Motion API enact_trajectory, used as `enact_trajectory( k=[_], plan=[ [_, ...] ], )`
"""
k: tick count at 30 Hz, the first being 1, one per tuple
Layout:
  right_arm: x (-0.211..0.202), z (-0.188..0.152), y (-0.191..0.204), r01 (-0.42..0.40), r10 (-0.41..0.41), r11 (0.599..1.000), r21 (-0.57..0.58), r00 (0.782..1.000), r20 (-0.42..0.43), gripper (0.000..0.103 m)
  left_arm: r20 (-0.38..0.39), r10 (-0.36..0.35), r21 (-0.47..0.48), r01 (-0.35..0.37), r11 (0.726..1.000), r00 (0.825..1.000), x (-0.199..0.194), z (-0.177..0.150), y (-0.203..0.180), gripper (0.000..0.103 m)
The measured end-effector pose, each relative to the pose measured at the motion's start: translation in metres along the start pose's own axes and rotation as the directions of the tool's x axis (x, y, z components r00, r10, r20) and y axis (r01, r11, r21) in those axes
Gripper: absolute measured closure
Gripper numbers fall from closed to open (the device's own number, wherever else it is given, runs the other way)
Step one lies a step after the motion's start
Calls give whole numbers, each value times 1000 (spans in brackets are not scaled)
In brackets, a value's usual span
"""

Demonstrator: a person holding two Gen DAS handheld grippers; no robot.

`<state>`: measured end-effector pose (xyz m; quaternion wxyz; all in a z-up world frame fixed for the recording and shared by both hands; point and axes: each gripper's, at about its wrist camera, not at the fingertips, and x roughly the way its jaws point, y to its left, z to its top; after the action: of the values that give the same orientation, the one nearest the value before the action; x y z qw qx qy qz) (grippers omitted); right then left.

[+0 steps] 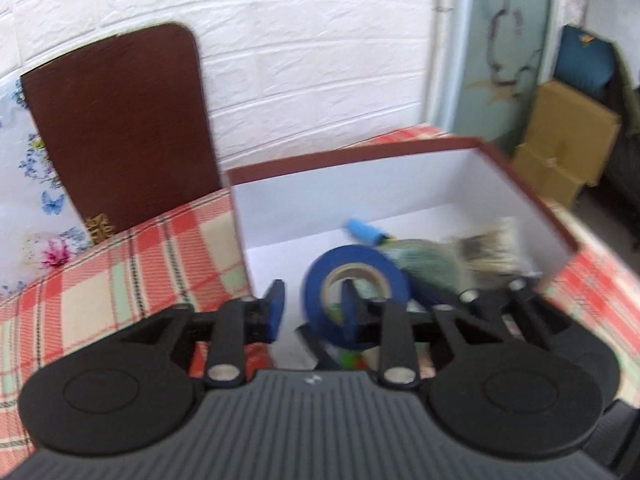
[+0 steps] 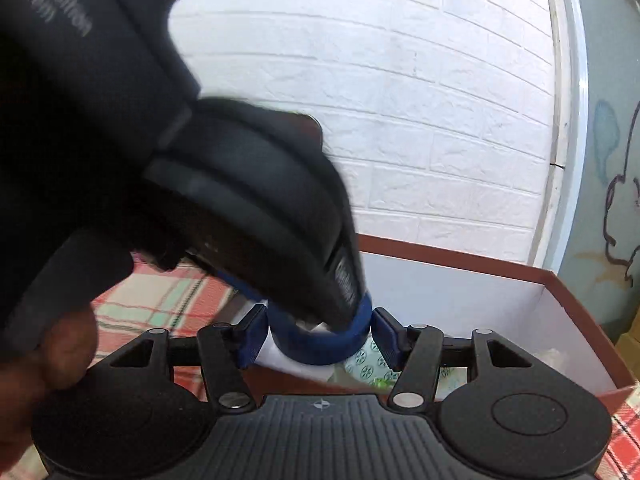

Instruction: Organize objects

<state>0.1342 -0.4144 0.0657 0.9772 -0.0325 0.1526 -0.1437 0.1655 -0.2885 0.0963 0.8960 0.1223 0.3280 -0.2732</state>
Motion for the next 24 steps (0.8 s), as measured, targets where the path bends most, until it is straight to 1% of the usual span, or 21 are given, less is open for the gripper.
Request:
enact_trajectory(
  k=[2, 3, 4, 5, 7, 9, 10, 11, 13, 15, 18, 20, 22, 23, 24],
  plan=[
    [0, 0, 3, 4, -4, 1000, -5, 1000, 11, 47, -2, -27, -30, 27, 999, 1000, -2, -2, 7, 69],
    [-2, 0, 3, 4, -5, 1000, 3, 1000, 19, 43, 5, -38, -33, 38, 999, 999, -5, -2, 8, 69],
    [-5, -1, 3, 4, -5, 1000, 11, 1000, 23, 42, 14, -38, -24, 39, 999, 999, -9, -3, 7, 67],
    [-9, -2, 4, 8, -8, 1000, 18, 1000, 26, 42, 20, -30, -10, 31, 999, 999, -13, -6, 4, 64],
    [-21, -5, 5, 19, -20, 999, 34, 999, 43, 42, 36, -26, 8, 26, 1000, 999, -19, -8, -1, 60],
    [-36, -9, 6, 29, -32, 998, 49, 998, 54, 40, 50, -14, 14, 13, 1000, 999, -30, -14, -6, 54],
    [-42, -13, 7, 32, -34, 998, 59, 998, 49, 40, 50, -6, 16, 5, 1000, 999, -34, -18, -8, 51],
    [-49, -17, 7, 31, -35, 997, 77, 999, 40, 40, 47, -6, 19, 5, 1000, 999, -39, -23, -10, 51],
    [-62, -28, 8, 30, -32, 994, 103, 999, 17, 40, 38, -12, 25, 11, 1000, 999, -46, -33, -12, 50],
    [-70, -41, 10, 38, -35, 993, 111, 999, -27, 39, 29, 6, 27, -7, 1000, 1000, -53, -45, -14, 47],
    [-77, -61, 6, 53, -31, 986, 158, 990, -140, 39, -17, 21, 13, -20, 1000, 1000, -57, -66, -13, 46],
    [-82, -71, 2, 59, -19, 978, 199, 981, -195, 39, -54, 33, 3, -33, 999, 998, -56, -81, -11, 45],
    [-89, -77, 1, 73, -24, 974, 213, 974, -224, 38, -93, 44, -5, -45, 999, 995, -56, -95, -10, 44],
    [-96, -77, 6, 78, -28, 974, 214, 973, -229, 36, -109, 50, -10, -51, 999, 993, -56, -102, -9, 44],
    [-112, -80, 4, 84, -32, 973, 215, 972, -232, 33, -123, 54, -15, -56, 998, 991, -58, -109, -8, 43]
  ],
)
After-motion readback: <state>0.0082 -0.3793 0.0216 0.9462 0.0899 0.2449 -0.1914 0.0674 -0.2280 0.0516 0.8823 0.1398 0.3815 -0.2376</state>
